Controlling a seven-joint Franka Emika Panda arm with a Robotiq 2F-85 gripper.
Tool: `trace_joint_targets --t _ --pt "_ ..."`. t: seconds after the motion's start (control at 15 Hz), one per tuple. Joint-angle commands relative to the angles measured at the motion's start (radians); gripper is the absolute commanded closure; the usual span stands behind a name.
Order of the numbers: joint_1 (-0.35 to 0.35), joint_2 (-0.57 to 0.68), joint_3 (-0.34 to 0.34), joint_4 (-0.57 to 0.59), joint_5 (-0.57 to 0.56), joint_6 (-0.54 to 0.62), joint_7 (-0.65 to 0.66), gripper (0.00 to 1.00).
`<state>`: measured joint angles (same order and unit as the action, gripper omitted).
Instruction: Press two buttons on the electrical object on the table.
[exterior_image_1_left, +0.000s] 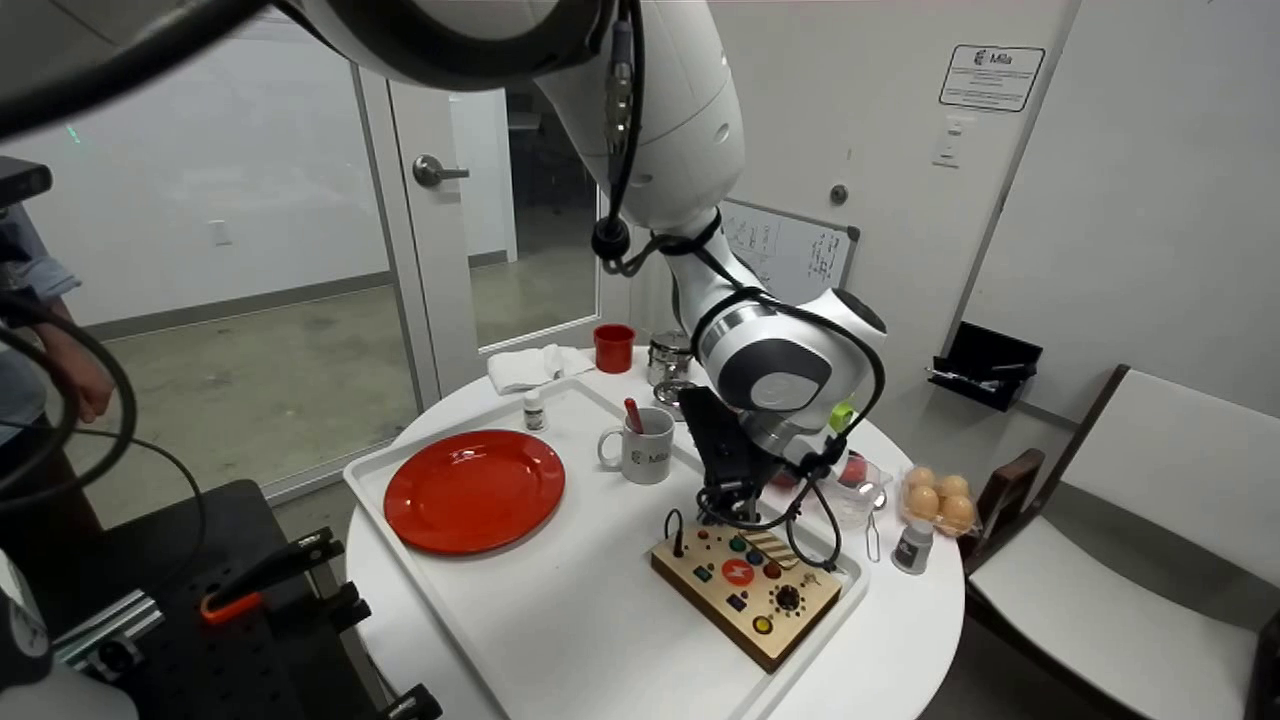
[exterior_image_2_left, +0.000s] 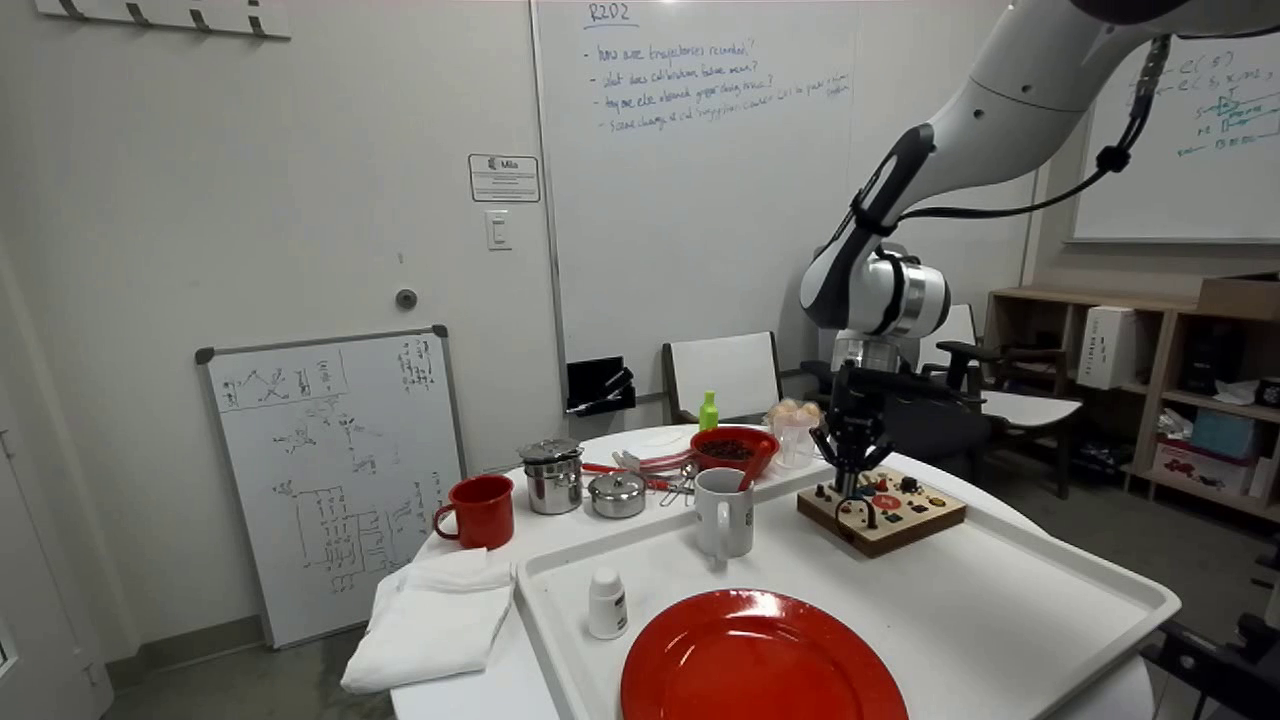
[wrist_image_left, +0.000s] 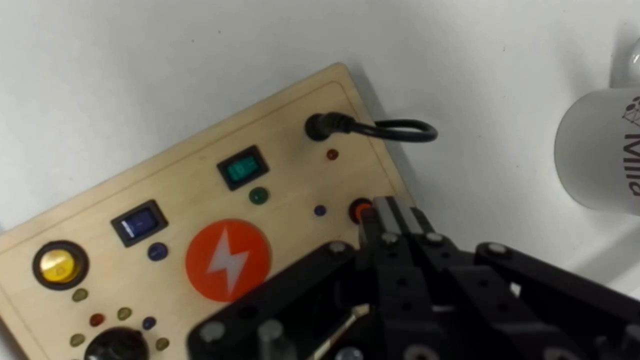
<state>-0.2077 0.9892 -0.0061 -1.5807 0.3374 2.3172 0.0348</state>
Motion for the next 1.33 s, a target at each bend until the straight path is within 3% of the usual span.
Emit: trace_joint_targets --t 0.0,1.27 --pt "-0.008 0.026 0.006 0.042 -0.011 -0.028 0.007 1.00" --pt "-0.009 0.075 0.005 0.107 -0.014 -0.086 0.011 1.00"
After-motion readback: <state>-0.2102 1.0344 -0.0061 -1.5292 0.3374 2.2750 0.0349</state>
